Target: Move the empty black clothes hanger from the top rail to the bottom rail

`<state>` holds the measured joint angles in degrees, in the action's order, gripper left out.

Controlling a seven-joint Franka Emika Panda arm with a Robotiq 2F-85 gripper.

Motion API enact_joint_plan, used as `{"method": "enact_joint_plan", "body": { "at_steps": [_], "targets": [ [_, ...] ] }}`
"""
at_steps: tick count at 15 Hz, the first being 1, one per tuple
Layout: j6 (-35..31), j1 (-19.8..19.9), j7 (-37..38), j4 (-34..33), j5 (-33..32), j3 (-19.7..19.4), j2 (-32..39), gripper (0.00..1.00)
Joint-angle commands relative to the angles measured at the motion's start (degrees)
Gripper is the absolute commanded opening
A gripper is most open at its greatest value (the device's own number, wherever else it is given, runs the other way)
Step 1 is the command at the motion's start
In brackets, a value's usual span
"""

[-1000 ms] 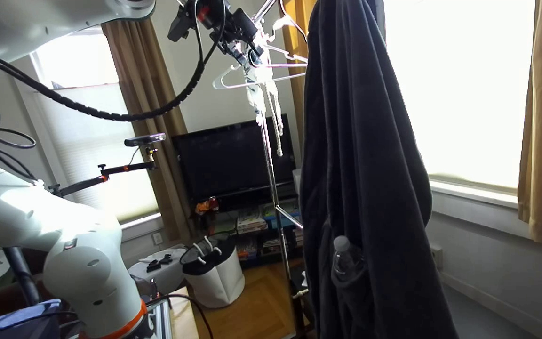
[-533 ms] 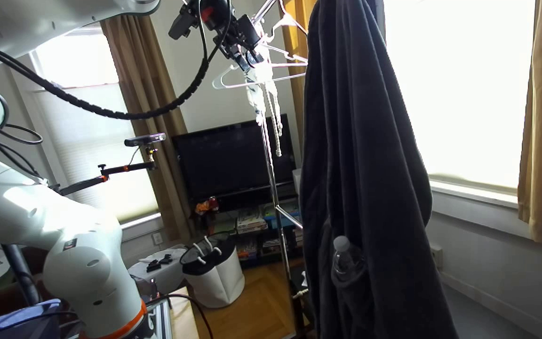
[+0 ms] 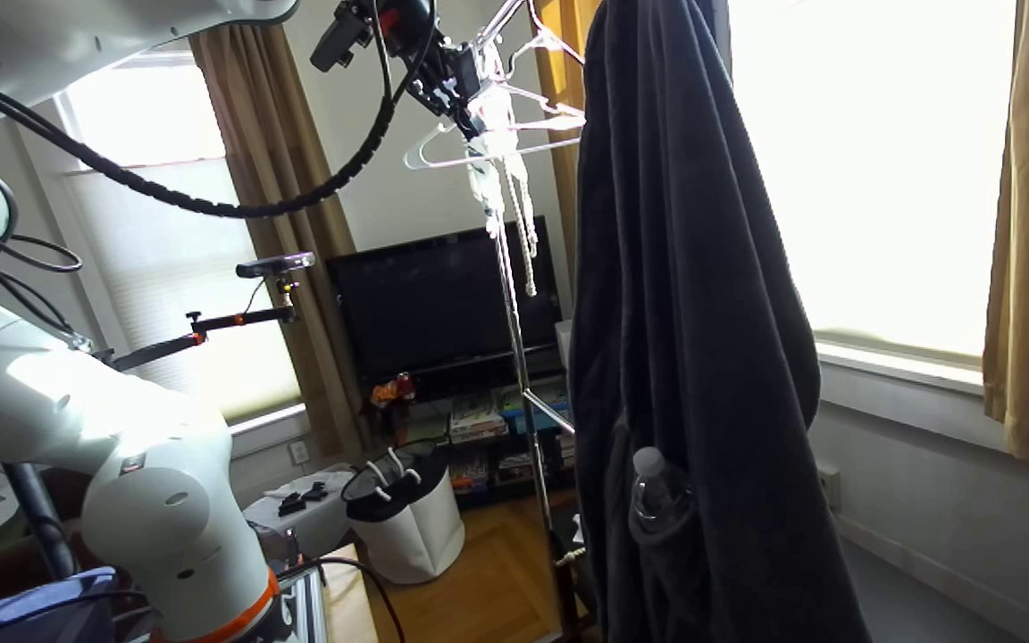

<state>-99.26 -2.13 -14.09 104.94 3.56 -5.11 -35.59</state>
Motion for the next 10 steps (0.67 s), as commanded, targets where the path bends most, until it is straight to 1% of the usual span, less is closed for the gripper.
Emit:
{"method": "enact_joint_plan", "body": {
  "at_steps": [1, 4, 10],
  "targets": [
    [2.3, -0.3, -1.5, -1.0, -1.3, 0.5, -0.5, 0.00],
    [1.4, -0.7, -2.5, -0.6, -1.4, 0.9, -1.4, 0.02],
    [-1.4, -1.8, -5.5, 0.4, -0.8, 0.7, -4.4, 0.02]
  ]
}}
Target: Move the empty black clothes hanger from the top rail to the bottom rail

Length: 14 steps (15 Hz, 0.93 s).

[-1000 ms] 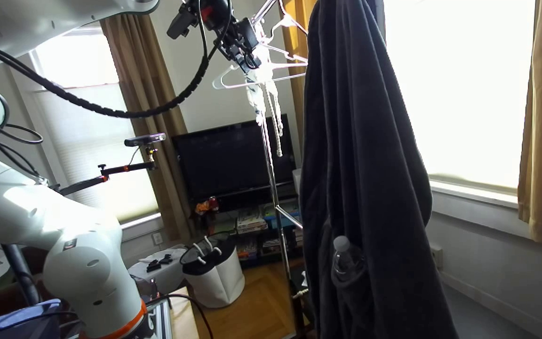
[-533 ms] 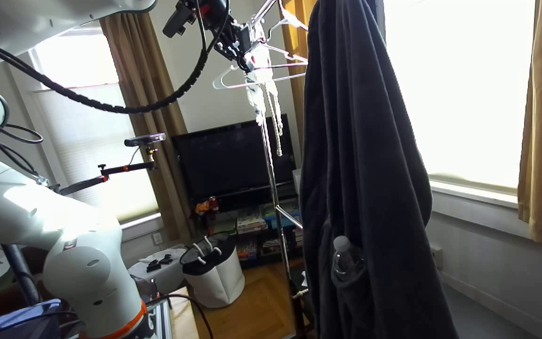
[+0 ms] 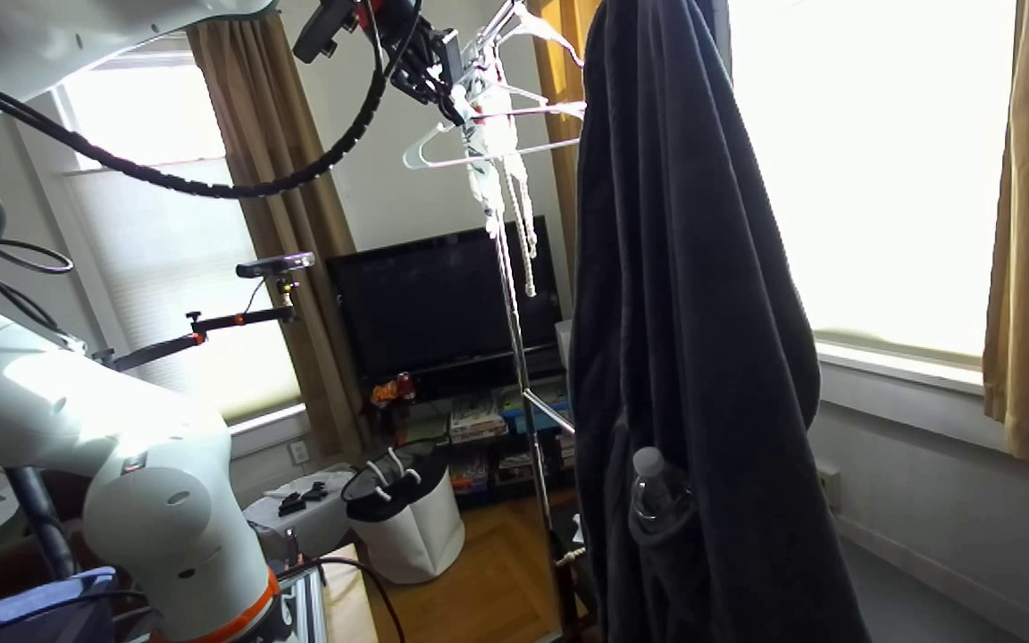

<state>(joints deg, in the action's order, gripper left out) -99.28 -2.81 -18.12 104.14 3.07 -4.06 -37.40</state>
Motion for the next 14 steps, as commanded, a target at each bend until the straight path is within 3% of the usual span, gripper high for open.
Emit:
{"method": "enact_joint_plan", "body": {
  "at_steps": [1, 4, 8, 14],
  "targets": [
    [-2.5, -1.3, -1.8, 1.7, -0.1, -0.5, -3.3, 0.02],
    [-3.6, -1.9, -2.6, 2.2, 0.1, -0.9, -4.6, 0.02],
    [5.7, -1.3, -6.1, 2.9, -3.2, -1.6, -5.9, 0.02],
    [11.1, -0.6, -11.1, 12.1, -10.0, -4.7, -10.9, 0.02]
  ]
}}
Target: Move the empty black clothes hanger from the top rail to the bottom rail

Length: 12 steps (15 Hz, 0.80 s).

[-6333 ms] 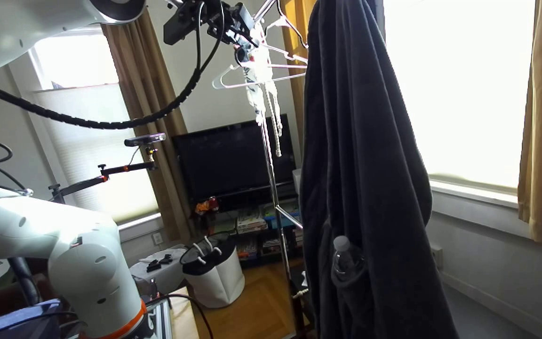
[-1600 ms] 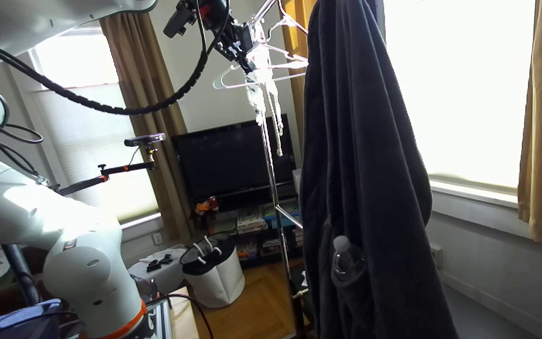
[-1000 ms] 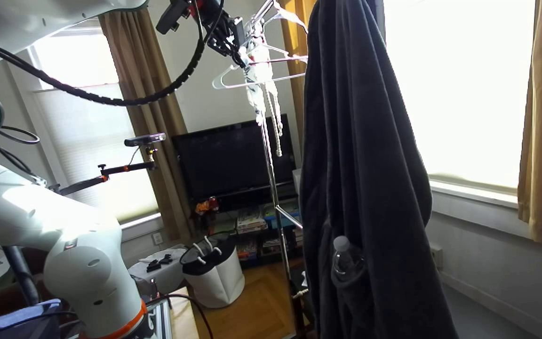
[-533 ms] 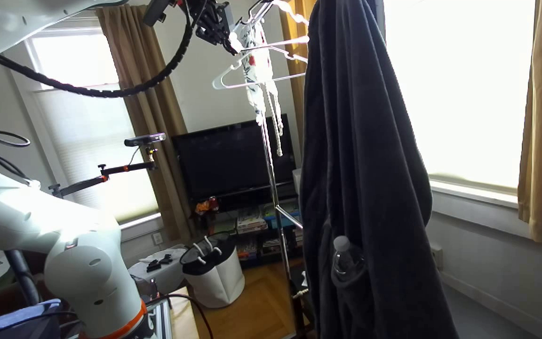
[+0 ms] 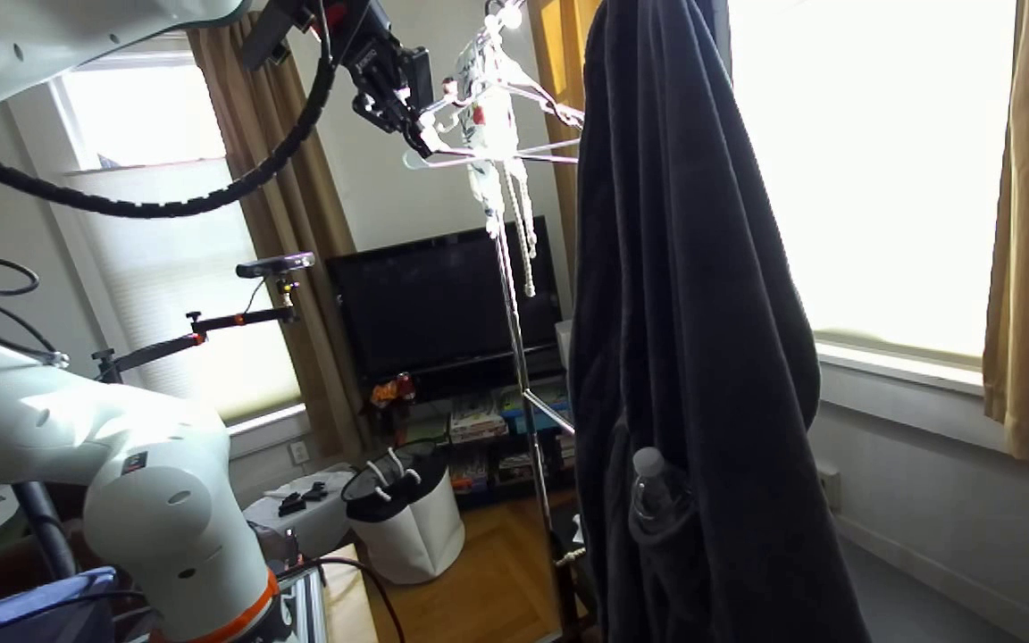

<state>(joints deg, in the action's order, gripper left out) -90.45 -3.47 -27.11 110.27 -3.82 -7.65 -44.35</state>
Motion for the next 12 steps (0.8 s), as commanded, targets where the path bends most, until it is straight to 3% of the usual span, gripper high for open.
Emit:
{"method": "enact_joint_plan", "body": {
  "at_steps": [1, 5, 7, 10, 12],
  "targets": [
    [5.1, -0.9, -2.9, 8.2, -2.0, -2.2, -3.6, 0.02],
    [7.1, -2.1, -1.9, 17.3, 2.8, -4.0, -2.4, 0.02],
    [7.3, -0.6, 1.1, 20.0, 3.8, -3.9, 0.5, 0.02],
    [8.3, 1.2, 5.4, 22.0, 5.5, -4.0, 4.3, 0.02],
    [6.9, 1.0, 3.4, 21.9, 4.4, -3.4, 3.9, 0.07]
  ]
}}
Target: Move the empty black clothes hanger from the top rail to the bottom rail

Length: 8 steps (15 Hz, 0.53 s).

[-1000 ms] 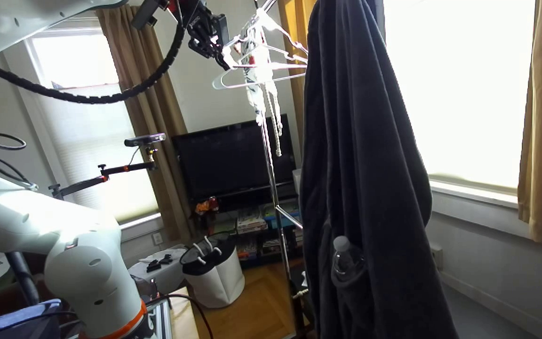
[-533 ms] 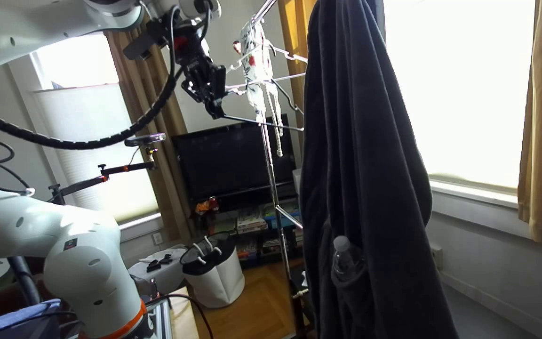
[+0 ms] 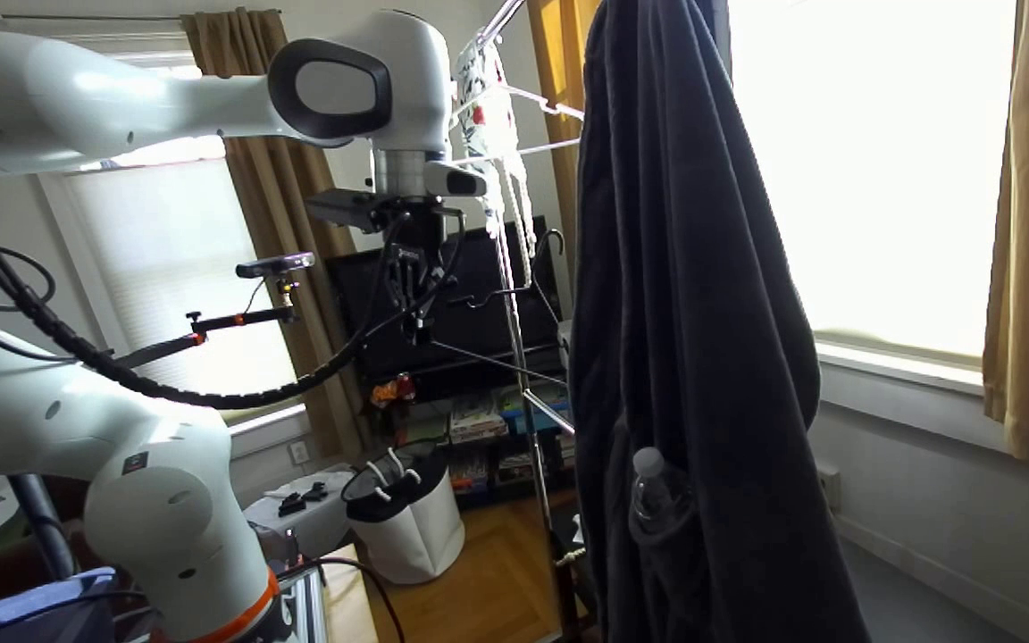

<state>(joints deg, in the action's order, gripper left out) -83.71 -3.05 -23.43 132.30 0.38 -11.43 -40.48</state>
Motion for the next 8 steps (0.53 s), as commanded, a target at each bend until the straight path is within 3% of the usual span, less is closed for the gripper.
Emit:
{"method": "enact_joint_plan", "body": {
  "at_steps": [1, 8],
  "targets": [
    [0.1, 0.8, 0.0, -0.1, 0.4, 0.4, 1.0, 0.07],
    [0.2, 1.2, 0.4, -0.2, 0.8, 0.4, 1.5, 0.07]
  ]
}}
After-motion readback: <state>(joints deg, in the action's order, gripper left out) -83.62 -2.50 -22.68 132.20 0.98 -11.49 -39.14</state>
